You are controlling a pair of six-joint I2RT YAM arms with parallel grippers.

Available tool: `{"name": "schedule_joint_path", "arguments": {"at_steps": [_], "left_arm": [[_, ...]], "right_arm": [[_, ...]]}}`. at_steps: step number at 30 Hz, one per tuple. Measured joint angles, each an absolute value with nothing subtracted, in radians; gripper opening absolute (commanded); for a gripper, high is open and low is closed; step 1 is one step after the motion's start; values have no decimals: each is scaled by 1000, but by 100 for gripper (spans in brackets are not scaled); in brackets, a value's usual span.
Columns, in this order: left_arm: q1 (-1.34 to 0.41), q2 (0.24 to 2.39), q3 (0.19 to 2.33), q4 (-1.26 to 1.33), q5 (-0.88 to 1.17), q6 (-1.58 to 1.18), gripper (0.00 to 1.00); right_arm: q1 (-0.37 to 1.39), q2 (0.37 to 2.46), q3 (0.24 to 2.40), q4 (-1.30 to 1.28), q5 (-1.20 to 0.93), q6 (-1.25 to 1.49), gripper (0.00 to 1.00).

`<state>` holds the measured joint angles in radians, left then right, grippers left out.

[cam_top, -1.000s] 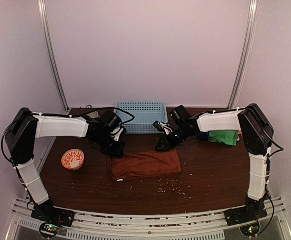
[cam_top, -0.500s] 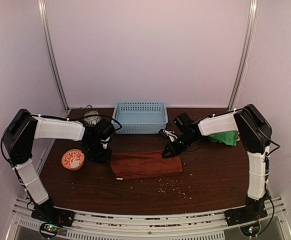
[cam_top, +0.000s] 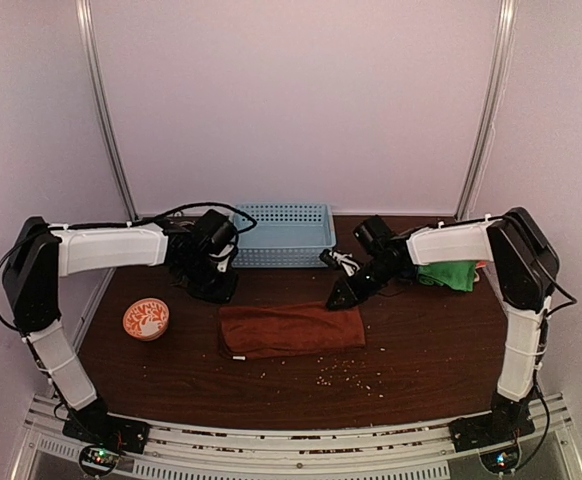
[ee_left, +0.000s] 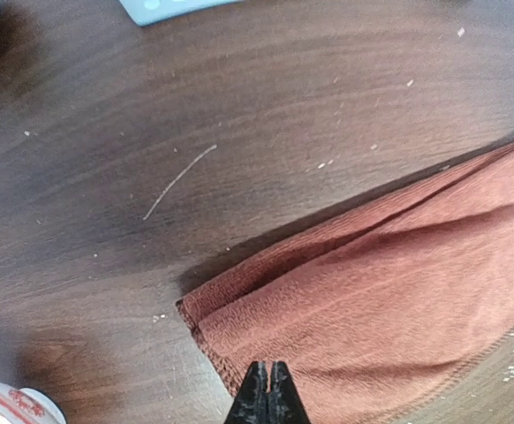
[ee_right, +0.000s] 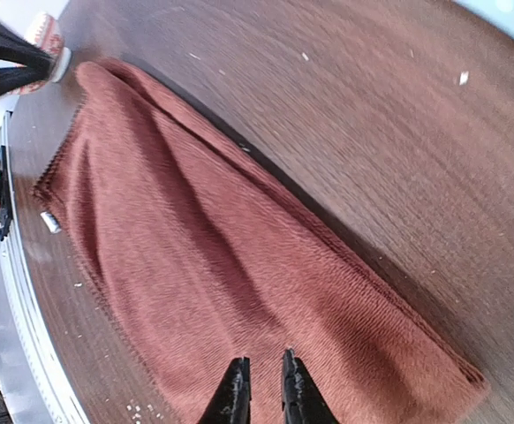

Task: Roll the towels
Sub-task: Smooth out the towel at the center of the board.

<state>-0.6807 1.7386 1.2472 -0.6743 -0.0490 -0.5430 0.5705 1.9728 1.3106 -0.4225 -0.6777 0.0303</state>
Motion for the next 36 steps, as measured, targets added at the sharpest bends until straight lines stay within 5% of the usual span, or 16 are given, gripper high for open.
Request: {"name": "schedule_joint_path", "arguments": {"at_steps": [24,29,36], "left_arm": [[-667,1925,1316,-620,-228,-468,2],[-677,1822,1311,-635,-211,-480,16],[-680,1560,1156,-655,-4,-622,13]], "right_arm": [[514,1897,1142,-418,-538,-125,9],[518,1815,1089,-565,-612,-189,12],[520,1752,1097,-609,-636,-241,14]]}}
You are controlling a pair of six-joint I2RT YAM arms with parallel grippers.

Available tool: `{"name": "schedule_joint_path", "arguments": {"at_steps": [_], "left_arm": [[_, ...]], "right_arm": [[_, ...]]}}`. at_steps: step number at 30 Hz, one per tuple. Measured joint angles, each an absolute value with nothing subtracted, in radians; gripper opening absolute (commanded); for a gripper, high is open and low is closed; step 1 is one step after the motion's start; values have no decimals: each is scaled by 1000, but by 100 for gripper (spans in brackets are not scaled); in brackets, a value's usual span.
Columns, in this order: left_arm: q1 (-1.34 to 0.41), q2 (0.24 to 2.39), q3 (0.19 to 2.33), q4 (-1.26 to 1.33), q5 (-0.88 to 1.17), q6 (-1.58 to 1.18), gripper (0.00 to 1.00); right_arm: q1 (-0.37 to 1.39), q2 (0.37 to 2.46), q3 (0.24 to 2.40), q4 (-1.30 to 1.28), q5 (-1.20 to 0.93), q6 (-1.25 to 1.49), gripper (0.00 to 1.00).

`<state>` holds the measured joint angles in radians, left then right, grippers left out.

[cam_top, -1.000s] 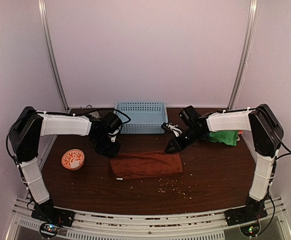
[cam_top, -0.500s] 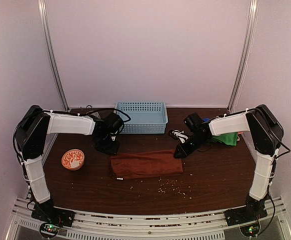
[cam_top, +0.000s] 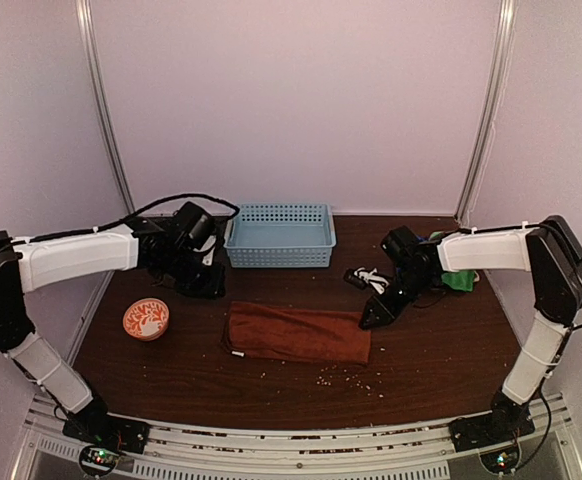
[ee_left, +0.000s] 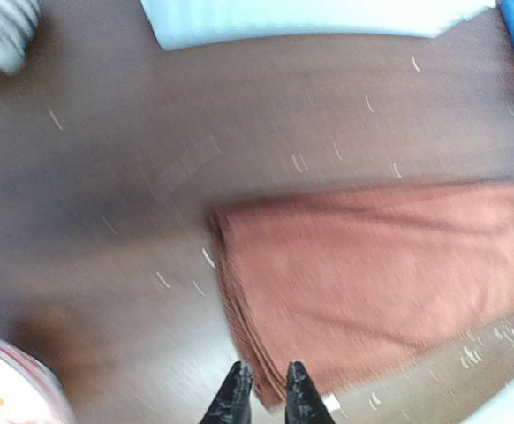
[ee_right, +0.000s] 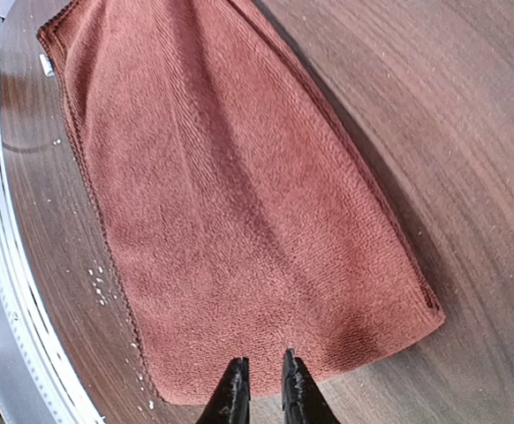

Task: Roll the towels
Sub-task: Smooth out the towel at the center of the board.

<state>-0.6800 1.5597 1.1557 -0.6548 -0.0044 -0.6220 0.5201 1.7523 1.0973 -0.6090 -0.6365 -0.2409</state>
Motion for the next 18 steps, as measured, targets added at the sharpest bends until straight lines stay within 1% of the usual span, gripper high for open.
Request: {"name": "schedule_joint_path", "arguments": {"at_steps": [2,5,11,13,18], "left_arm": [[-683,1539,1097,-652,69,-670,14],[-693,1558,1034,-654,131,-727,17],[-708,1583,1003,-644,196,-785,26],[-709,1592,1004,-632,213,-793,27],[-709,1657,1007,-621,241,-794,25]], "right_arm": [[520,1753,1106,-608,-643,-246,15],[518,1754,1121,-593,-653,-249,16],[517,1768,1121,-529,-678,-248,16],[516,1782,1119,-514,-682,-247,17],[515,1815,1116,-495,-685,-247,17]]}}
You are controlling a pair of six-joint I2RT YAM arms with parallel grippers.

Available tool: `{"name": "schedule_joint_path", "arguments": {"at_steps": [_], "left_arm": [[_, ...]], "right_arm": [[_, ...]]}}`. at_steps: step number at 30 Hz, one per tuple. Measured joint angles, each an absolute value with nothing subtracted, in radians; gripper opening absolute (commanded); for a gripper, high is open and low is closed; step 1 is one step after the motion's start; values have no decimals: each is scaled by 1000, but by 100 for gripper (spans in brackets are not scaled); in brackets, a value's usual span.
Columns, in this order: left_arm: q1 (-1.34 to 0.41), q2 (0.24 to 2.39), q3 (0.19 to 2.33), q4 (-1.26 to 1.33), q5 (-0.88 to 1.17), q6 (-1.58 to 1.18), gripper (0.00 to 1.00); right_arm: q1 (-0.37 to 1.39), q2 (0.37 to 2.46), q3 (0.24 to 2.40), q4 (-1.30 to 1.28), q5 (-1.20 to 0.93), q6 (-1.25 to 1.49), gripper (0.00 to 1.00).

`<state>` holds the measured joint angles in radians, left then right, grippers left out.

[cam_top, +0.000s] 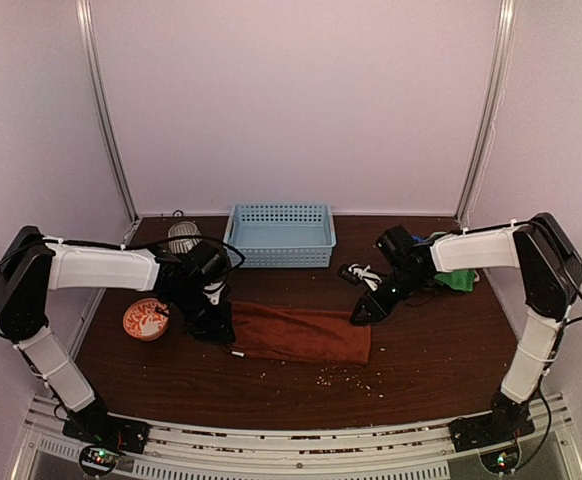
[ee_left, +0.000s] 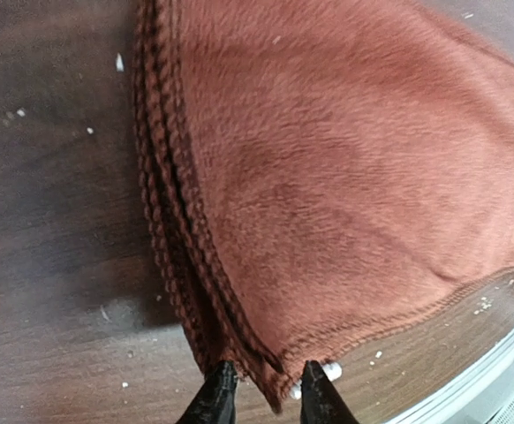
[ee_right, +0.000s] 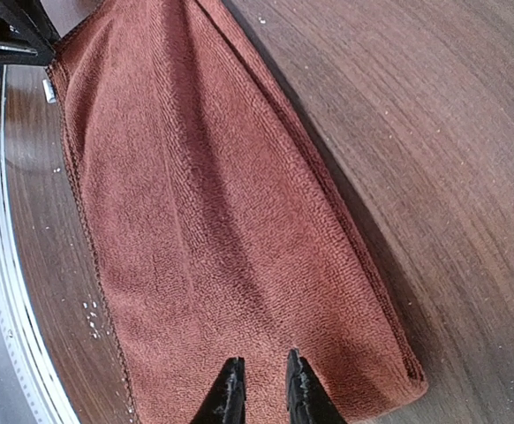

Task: Roll the towels
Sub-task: Smooth out the towel at the center of the board.

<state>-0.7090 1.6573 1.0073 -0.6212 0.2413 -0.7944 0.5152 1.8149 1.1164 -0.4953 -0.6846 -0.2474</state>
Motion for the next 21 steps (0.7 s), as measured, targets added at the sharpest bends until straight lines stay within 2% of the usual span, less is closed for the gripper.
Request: {"name": "schedule_joint_path", "arguments": {"at_steps": [5,10,21], "left_arm": [[-709,1703,1019,-623,247,-794,22],[-709,1721,1041,-623,236,-795,0],[-709,1682,1073,-704,164,-781,0]], "right_arm": [[515,1819,1108,-492,-690,-247,17],[515,1830,1105,-485,-692,-248,17],[497,1843,1068,-482,-668,-247,17]]}}
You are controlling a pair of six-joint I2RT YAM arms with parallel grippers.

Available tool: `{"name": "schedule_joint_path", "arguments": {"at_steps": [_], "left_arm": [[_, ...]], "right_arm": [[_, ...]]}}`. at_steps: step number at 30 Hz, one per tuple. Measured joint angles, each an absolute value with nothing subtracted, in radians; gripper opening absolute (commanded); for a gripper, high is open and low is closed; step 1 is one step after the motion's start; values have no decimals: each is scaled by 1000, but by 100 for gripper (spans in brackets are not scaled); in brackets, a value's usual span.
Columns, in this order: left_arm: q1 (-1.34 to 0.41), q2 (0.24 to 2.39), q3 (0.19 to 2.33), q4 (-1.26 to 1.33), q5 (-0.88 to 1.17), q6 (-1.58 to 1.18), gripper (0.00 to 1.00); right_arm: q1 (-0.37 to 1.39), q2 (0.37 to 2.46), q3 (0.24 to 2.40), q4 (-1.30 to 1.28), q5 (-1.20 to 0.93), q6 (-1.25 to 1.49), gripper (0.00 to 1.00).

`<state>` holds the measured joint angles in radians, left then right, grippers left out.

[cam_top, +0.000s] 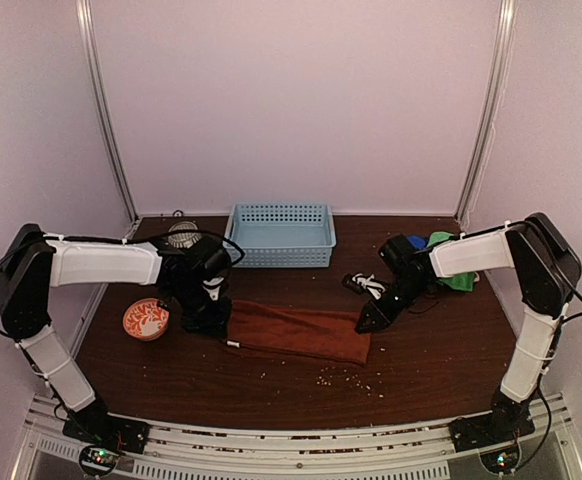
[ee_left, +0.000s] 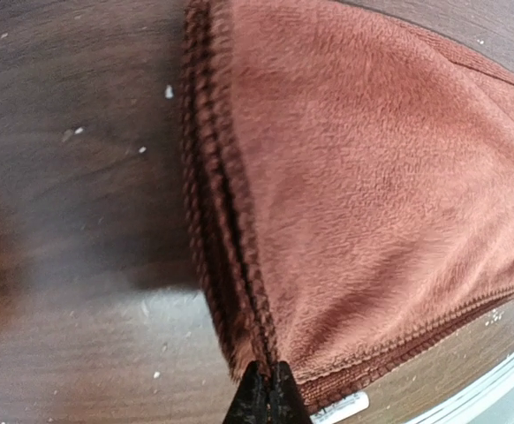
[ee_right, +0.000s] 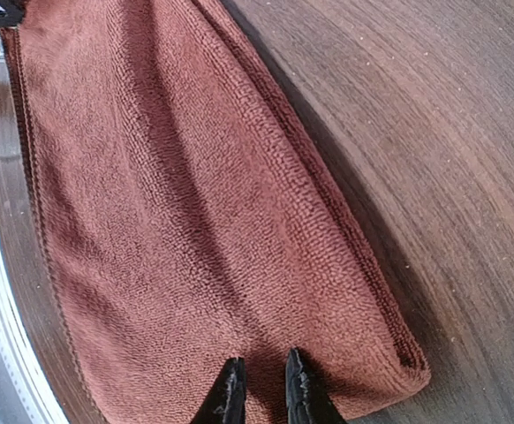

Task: Roll the towels
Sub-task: Smooth out the towel at the center of the board.

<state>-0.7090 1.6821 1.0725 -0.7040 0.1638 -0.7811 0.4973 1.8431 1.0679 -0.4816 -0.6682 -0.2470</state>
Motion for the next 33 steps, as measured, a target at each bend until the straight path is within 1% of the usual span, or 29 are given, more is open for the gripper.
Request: {"name": "schedule_joint_path", "arguments": {"at_steps": [11,16,18,20,22,23,26,27,33], "left_arm": [[-709,1682,1019,-718,162,-751,0],[-709,1694,1042,-783,139,-725,22],[-709,1694,1087,-835,118,-712,26],[-709,1693,1155,-876,95,-702,26],[-709,1693,1231,-900,76,-690,22],[-709,1693,1260,-900,67,-683,18],[-709,1697,1302,-875,58,-669,2],[-709,1704,1308,-863,58,-660,0],[-709,1861,1337,-786,80,-635,0]], "right_arm": [[497,1843,1068,-482,-665,-247,17],[496,1842,1068,-487,-666,-249,17],[496,1835,1070,-505,-668,-256,19],[496,1819,1077,-530,-671,-264,20],[496,1796,1097,-561,-672,-276,20],[496,1784,1115,-573,-671,-285,20],[496,1769,1169,-579,-646,-302,19],[496,1771,1190,-577,-632,-308,19],[493,1839,1246,-567,-574,-316,19]]}}
